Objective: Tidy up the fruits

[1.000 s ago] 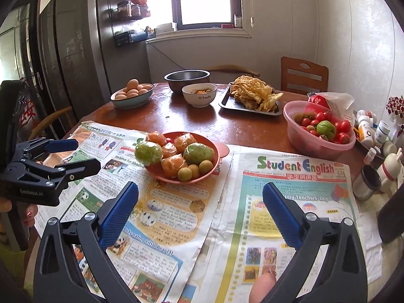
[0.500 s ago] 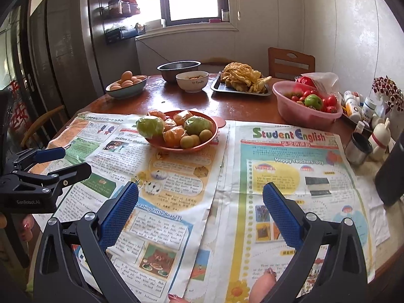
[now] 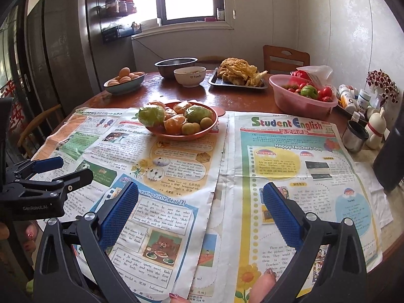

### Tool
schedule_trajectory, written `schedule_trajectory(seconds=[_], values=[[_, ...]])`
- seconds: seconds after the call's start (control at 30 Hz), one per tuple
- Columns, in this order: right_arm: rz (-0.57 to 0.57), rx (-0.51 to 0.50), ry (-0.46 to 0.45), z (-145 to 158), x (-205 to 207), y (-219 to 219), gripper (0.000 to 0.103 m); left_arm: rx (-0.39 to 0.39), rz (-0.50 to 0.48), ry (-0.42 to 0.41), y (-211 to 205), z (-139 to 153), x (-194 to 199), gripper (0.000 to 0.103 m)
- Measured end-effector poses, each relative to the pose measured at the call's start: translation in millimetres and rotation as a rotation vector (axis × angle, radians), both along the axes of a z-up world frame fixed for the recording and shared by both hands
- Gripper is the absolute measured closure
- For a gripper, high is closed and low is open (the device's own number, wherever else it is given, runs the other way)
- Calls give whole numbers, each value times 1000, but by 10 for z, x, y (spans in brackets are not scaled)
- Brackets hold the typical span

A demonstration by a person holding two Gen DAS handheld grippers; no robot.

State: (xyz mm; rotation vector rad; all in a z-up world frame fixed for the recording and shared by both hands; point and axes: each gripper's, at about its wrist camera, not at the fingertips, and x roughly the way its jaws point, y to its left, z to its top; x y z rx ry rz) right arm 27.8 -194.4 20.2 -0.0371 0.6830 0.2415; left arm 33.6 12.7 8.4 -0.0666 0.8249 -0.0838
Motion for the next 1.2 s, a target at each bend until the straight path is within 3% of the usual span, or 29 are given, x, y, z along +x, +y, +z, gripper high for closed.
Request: schedule_trajectory(seconds=[1.2], values=[[-6, -6, 18, -100, 26, -16, 4, 15, -7, 10, -57, -78, -4, 9]])
